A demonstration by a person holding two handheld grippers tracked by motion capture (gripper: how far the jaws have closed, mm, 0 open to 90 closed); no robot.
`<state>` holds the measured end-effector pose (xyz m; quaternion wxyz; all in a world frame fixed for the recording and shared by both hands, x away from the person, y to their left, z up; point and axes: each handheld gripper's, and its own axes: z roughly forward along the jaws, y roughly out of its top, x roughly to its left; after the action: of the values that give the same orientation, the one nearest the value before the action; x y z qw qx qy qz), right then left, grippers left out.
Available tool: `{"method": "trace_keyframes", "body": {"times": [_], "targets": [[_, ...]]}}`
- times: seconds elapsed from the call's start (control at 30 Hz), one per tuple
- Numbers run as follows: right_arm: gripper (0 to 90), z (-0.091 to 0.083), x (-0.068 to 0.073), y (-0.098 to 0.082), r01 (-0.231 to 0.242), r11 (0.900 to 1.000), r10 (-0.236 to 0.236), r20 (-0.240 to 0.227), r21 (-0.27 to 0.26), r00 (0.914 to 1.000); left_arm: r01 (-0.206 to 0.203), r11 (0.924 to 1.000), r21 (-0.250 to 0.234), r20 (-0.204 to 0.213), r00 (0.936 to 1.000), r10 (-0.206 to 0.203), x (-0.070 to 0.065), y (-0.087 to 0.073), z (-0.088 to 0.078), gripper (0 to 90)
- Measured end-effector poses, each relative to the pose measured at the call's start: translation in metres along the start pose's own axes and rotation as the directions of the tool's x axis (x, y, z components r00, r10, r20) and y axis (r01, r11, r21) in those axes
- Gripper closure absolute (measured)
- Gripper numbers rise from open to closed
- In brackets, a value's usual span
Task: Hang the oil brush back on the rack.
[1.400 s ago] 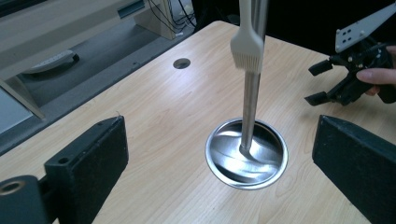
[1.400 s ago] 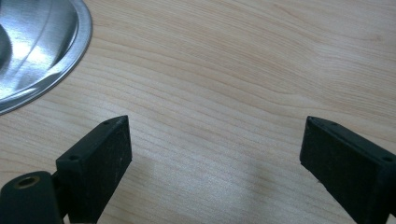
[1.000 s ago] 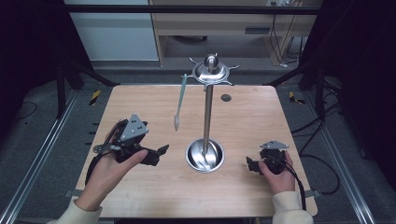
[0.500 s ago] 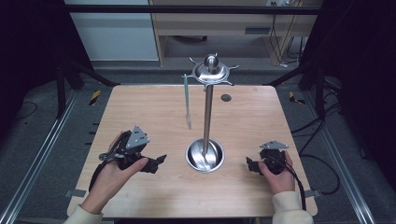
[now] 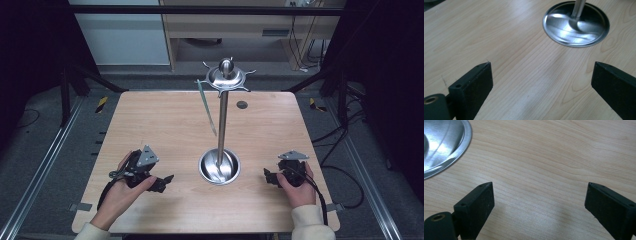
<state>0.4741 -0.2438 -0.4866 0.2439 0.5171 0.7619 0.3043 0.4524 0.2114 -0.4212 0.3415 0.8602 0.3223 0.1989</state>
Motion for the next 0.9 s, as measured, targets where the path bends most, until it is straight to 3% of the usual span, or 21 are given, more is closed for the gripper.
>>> {"method": "trace_keyframes", "body": {"times": [0.3,0.63,0.9], "targets": [[9.5,0.0,0.0,0.0,-0.002,1.0,0.002,-0.001,-0.002,1.0,0.019,0.9994,0.029,-0.028,0.9994,-0.018,0.006,-0.02,0.006,3.6],[9.6,0.0,0.0,0.0,-0.004,1.0,0.004,0.0,0.001,1.0,0.094,0.9942,0.053,-0.052,0.9945,-0.091,0.025,-0.043,0.015,3.6],[9.6,0.0,0.001,0.0,0.001,1.0,-0.001,0.001,0.001,1.0,0.147,0.9859,0.08,-0.082,0.9867,-0.14,0.04,-0.063,0.021,3.9]]}}
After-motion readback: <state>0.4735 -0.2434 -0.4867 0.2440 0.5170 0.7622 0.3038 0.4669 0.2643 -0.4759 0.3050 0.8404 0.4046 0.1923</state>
